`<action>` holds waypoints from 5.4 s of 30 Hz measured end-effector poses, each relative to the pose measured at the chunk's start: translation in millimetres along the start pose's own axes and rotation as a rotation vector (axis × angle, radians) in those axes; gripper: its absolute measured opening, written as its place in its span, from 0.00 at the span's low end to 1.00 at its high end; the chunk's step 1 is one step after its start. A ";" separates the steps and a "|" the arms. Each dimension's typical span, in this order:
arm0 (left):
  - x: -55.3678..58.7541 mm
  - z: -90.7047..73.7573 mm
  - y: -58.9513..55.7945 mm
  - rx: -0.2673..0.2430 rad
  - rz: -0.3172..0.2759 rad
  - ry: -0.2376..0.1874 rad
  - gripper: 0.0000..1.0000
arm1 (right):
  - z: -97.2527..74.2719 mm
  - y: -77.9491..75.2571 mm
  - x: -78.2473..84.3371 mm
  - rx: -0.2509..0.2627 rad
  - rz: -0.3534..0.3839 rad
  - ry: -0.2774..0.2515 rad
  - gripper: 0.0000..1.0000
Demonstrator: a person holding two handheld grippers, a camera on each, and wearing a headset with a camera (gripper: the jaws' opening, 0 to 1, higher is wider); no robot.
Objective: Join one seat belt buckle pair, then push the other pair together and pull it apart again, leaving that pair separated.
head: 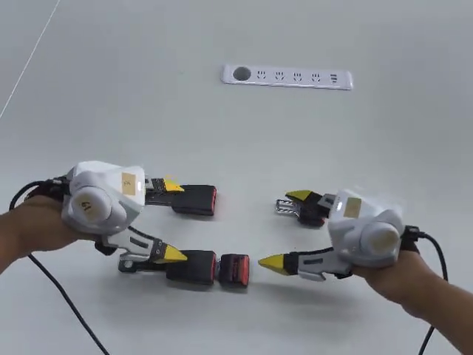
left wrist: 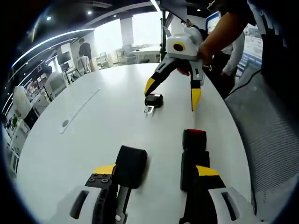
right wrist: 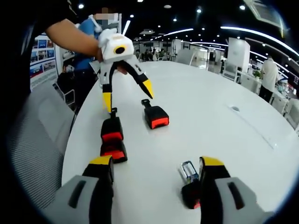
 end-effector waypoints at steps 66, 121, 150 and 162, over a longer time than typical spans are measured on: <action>23.2 41.4 49.1 0.150 0.091 0.071 0.33 | -2.8 -62.1 46.6 -0.181 -0.117 0.187 0.34; 21.6 44.0 50.1 0.147 0.094 0.107 0.33 | 65.7 -41.5 0.9 -0.238 -0.144 0.095 0.33; 20.1 44.4 49.5 0.145 0.097 0.123 0.33 | 94.9 -31.5 -17.5 -0.221 -0.134 0.126 0.33; 19.5 45.1 50.3 0.146 0.106 0.144 0.32 | 96.6 -32.9 -20.5 -0.221 -0.141 0.147 0.33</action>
Point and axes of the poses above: the centre of the closed fingertips' face, and the gripper's own axes: z roughly forward along the fingers, y roughly to its left, x roughly out of its underside, the point moved 7 cm from there along -z, roughly backward along the fingers
